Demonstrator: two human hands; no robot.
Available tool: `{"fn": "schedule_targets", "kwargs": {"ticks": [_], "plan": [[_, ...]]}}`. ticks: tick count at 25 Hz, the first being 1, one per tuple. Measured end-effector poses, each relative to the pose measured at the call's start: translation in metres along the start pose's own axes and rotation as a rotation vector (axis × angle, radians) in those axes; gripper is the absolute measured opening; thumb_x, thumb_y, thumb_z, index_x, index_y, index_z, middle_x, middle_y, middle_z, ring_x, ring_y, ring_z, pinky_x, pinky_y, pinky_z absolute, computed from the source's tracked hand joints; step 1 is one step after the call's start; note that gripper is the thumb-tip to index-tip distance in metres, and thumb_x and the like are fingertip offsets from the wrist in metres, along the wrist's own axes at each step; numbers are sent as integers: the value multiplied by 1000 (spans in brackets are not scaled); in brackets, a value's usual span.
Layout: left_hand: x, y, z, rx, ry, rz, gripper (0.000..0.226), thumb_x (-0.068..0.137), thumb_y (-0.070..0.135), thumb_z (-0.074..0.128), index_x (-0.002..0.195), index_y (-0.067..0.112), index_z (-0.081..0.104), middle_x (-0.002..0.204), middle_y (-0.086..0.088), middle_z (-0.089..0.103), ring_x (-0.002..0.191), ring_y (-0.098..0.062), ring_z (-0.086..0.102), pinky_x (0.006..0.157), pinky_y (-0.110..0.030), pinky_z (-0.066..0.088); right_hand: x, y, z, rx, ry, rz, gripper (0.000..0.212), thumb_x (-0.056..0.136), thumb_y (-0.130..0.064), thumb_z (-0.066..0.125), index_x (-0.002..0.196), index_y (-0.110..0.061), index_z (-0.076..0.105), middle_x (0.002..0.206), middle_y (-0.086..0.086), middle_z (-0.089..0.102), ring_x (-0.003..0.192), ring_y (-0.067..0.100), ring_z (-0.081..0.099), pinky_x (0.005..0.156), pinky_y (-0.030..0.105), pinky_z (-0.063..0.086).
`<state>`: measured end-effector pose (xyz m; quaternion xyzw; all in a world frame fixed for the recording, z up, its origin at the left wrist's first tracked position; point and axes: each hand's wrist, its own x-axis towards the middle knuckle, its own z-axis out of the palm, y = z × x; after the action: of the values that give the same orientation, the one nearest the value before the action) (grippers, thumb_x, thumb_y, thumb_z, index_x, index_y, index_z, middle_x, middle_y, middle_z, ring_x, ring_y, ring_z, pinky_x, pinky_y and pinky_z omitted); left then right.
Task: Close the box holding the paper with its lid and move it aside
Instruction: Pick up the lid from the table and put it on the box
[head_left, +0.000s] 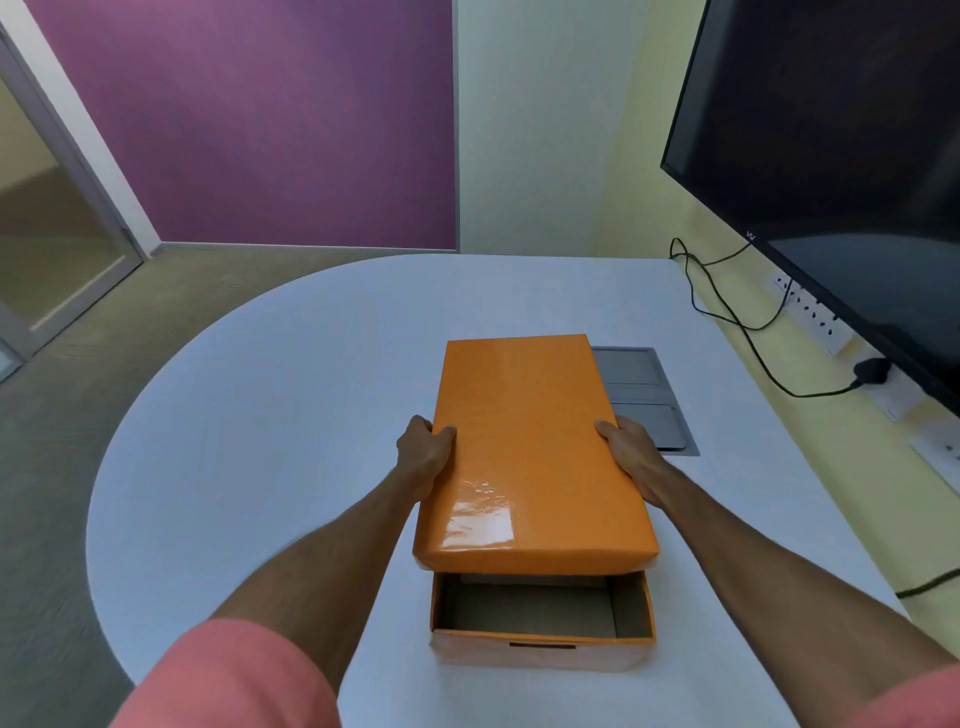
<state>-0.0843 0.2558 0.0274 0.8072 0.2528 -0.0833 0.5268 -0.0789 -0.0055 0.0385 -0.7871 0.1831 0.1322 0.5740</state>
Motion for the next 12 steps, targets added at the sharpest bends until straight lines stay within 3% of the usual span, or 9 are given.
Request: {"fn": "schedule_targets", "kwargs": {"ticks": [4,9,12], "plan": [[-1,-9,12,76,-20,37,40,96,33,48,126,5,45,128,-17,55,108,-31,56,86,-38,45,-1,11,-1,-21,33,8,37,98,-33,43,126,-12,55,110,10,65,101,31,64,92,46,53],[1,-11,21,115,-40,72,42,97,33,47,128,4,44,130,-18,54,113,-33,56,85,-37,45,1,21,-4,3,23,37,40,99,-33,40,132,-13,50,114,9,63,104,29,63,94,47,51],[1,-11,21,127,-42,67,45,97,32,47,131,3,41,133,-19,52,117,-34,54,93,-39,46,1,26,-1,28,3,67,43,100,-32,38,138,-12,44,121,9,59,106,28,60,92,42,50]]}}
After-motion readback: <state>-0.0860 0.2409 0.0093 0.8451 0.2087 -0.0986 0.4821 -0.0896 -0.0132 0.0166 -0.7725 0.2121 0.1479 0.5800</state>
